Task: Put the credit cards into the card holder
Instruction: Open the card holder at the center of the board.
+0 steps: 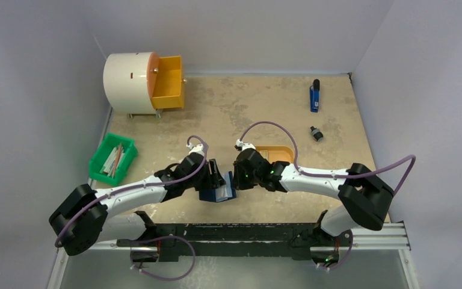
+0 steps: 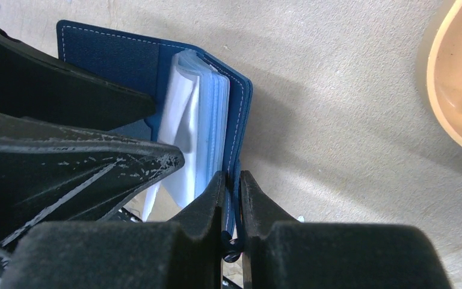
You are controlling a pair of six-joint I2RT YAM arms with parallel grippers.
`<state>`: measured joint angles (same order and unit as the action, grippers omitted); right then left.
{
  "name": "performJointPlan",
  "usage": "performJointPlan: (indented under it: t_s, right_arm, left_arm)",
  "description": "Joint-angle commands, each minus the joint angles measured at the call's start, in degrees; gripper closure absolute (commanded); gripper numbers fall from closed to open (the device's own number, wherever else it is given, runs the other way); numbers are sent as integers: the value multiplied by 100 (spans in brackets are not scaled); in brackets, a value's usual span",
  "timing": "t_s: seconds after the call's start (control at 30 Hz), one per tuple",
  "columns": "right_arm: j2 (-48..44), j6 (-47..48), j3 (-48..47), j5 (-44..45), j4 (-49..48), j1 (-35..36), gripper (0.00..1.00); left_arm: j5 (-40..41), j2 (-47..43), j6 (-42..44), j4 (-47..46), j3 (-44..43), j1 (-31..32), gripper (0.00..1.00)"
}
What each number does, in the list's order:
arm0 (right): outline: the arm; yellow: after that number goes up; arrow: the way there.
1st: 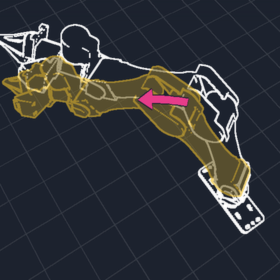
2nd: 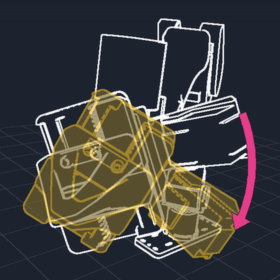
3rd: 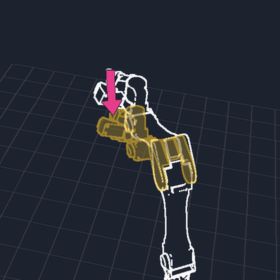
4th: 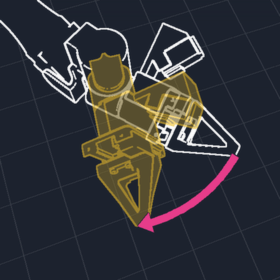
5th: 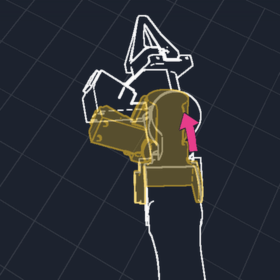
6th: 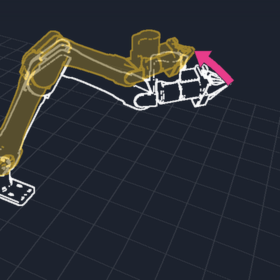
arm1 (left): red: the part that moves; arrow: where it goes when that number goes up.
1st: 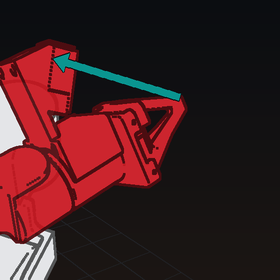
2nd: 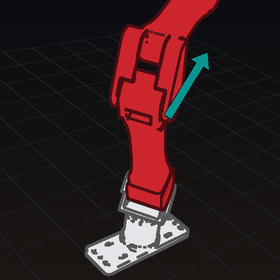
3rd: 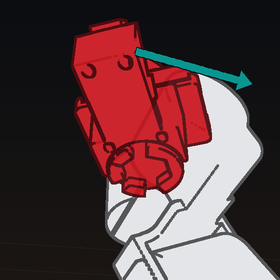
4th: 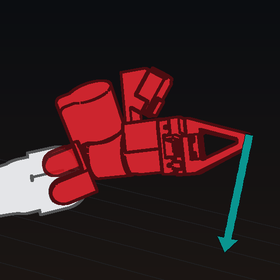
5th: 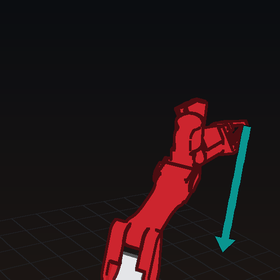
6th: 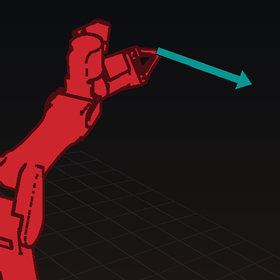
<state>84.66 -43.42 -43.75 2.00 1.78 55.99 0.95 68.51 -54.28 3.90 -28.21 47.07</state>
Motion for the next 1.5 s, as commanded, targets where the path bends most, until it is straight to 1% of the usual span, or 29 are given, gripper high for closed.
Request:
performJointPlan:
  t_s: [0.0,0.2,0.27,0.43,0.57,0.73,0.87,1.07,1.33,1.47]
  right_arm:
    - [-211,124,-239,45,-152,44,100]
    - [-198,157,-280,36,-128,44,100]
    - [-205,173,-291,37,-113,44,100]
    - [-195,187,-313,37,-90,48,100]
    - [-169,208,-340,36,-82,61,100]
    - [-147,205,-344,42,-81,62,100]
    - [-158,195,-332,48,-90,62,100]
    - [-175,154,-278,89,-99,63,100]
    - [-191,53,-198,240,52,62,100]
    - [-142,-48,-202,392,256,62,100]
  left_arm:
    - [258,52,139,-152,85,49,46]
    - [391,173,191,-109,117,56,47]
    - [413,177,199,-101,116,48,45]
    - [443,-19,153,-114,133,52,37]
    - [438,-57,160,-95,90,49,35]
    - [439,14,184,-105,104,48,35]
    - [504,96,197,-68,148,50,41]
    - [688,69,198,37,203,50,53]
    - [949,125,219,216,236,50,78]
    - [1070,145,217,292,247,53,87]
